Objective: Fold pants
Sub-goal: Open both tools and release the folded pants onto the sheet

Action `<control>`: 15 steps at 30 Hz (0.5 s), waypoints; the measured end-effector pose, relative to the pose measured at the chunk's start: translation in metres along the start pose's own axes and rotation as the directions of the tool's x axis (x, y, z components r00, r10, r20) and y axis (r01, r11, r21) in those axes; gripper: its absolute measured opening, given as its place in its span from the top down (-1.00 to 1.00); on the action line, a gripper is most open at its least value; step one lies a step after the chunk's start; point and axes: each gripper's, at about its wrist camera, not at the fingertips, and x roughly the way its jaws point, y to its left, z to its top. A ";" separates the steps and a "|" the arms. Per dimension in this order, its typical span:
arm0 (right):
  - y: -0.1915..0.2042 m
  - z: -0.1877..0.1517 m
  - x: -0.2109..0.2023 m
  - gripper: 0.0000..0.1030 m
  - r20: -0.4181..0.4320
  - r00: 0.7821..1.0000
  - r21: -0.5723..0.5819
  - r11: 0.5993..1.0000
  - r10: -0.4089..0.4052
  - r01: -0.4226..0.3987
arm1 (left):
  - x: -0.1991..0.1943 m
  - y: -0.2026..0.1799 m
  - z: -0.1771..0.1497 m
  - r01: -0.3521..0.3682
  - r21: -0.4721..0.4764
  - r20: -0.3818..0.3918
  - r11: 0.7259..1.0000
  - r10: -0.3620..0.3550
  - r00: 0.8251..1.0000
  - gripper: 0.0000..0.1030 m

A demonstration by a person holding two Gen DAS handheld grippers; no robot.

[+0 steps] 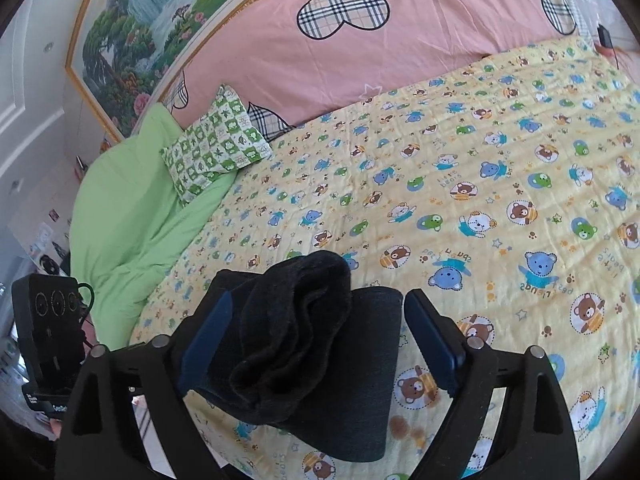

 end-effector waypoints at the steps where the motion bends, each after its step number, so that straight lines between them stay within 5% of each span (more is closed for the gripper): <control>1: 0.006 0.000 0.000 -0.72 0.003 1.000 -0.013 1.000 -0.021 0.021 | -0.002 0.005 0.000 -0.005 -0.013 0.004 1.000 0.005 1.000 -0.37; 6: 0.026 -0.004 0.006 -0.84 -0.001 0.989 -0.049 0.988 -0.145 0.144 | -0.011 0.028 0.000 -0.019 -0.071 0.023 0.997 0.021 1.000 -0.39; 15: 0.054 -0.015 0.018 -0.86 0.002 0.979 -0.099 0.974 -0.206 0.205 | -0.022 0.066 -0.003 -0.060 -0.160 0.040 0.985 0.067 0.997 -0.47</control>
